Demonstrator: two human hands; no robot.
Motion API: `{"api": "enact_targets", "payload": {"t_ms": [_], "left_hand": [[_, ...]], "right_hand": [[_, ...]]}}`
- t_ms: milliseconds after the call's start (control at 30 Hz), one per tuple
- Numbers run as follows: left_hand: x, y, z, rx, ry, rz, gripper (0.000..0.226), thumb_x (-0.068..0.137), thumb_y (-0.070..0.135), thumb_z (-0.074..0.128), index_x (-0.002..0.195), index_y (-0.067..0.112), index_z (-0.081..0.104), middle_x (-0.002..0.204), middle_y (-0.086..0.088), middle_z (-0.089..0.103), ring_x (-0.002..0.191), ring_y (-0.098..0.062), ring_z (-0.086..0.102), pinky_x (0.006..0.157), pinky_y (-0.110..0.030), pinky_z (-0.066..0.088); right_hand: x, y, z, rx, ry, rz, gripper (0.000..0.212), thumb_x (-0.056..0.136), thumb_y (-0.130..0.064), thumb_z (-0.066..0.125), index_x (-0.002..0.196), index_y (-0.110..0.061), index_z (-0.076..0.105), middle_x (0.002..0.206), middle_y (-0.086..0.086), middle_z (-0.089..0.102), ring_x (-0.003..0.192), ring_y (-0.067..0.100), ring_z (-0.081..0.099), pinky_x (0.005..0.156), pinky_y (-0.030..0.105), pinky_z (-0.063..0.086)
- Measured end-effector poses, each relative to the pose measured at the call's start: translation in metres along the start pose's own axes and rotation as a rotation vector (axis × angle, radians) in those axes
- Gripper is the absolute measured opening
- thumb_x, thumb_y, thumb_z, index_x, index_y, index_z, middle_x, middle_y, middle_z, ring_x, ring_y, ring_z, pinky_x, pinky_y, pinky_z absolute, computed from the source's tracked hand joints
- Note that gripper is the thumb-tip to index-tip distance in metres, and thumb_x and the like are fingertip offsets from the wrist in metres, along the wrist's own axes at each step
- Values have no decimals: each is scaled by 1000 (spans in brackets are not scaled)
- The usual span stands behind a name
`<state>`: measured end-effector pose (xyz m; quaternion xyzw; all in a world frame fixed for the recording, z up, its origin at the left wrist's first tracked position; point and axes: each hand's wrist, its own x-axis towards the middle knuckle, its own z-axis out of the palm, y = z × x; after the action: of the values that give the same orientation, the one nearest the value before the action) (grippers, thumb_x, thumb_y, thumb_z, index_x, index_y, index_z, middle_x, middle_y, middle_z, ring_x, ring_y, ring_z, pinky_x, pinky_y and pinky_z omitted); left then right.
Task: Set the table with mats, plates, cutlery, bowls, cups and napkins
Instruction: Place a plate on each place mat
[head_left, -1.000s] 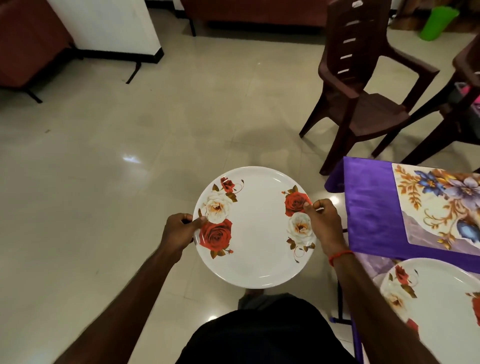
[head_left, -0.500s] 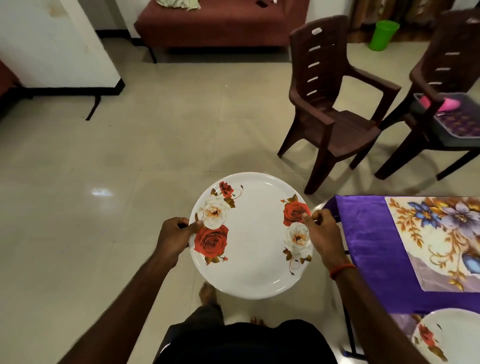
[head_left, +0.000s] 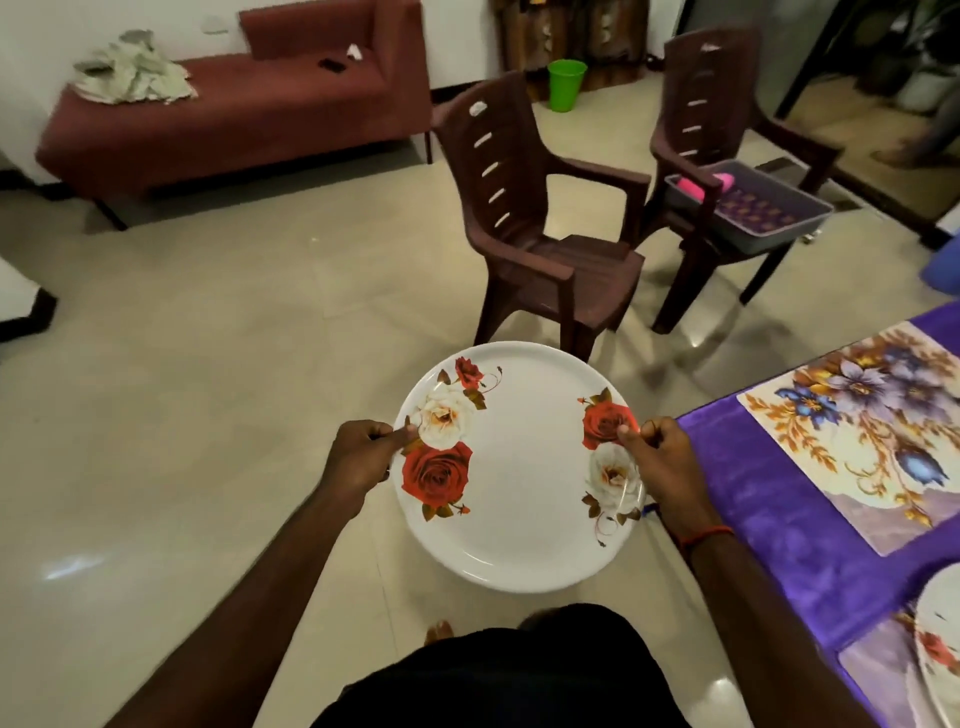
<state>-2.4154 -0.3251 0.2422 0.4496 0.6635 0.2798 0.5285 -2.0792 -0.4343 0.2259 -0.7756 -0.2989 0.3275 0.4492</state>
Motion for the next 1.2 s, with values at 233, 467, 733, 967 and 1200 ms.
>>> {"api": "enact_targets", "payload": {"t_ms": [233, 467, 733, 967, 1200], "left_hand": [[73, 56, 20, 79, -151, 57, 27, 83, 23, 84, 71, 4, 68, 81, -19, 73, 77, -34, 70, 81, -55, 61], [145, 103, 74, 169, -296, 93, 29, 83, 24, 83, 67, 7, 66, 79, -20, 73, 76, -35, 70, 82, -59, 60], [220, 172, 140, 318, -427, 163, 28, 86, 25, 81, 71, 7, 66, 77, -13, 74, 79, -35, 72, 76, -51, 62], [275, 224, 208, 369, -514, 188, 28, 85, 26, 81, 80, 1, 68, 81, -12, 73, 75, -28, 72, 63, -33, 59], [303, 263, 281, 440, -654, 214, 28, 88, 26, 78, 75, 4, 67, 64, -5, 72, 59, -22, 69, 48, -29, 56]], "right_hand": [[14, -10, 12, 94, 202, 155, 24, 93, -27, 71, 83, -10, 56, 79, 11, 68, 72, 23, 65, 59, 29, 53], [64, -10, 6, 185, 342, 237, 24, 91, -28, 72, 82, -12, 56, 75, 10, 65, 71, 24, 62, 62, 32, 50], [137, -20, 1, 286, 465, 325, 21, 94, -26, 69, 85, -12, 55, 77, 7, 64, 68, 19, 61, 55, 27, 45], [189, -34, -12, 330, 546, 356, 20, 94, -26, 68, 88, -12, 55, 80, 5, 65, 73, 17, 63, 59, 27, 45], [210, -31, -30, 340, 686, 409, 22, 93, -25, 71, 85, -12, 55, 78, 3, 61, 74, 17, 58, 64, 29, 46]]}}
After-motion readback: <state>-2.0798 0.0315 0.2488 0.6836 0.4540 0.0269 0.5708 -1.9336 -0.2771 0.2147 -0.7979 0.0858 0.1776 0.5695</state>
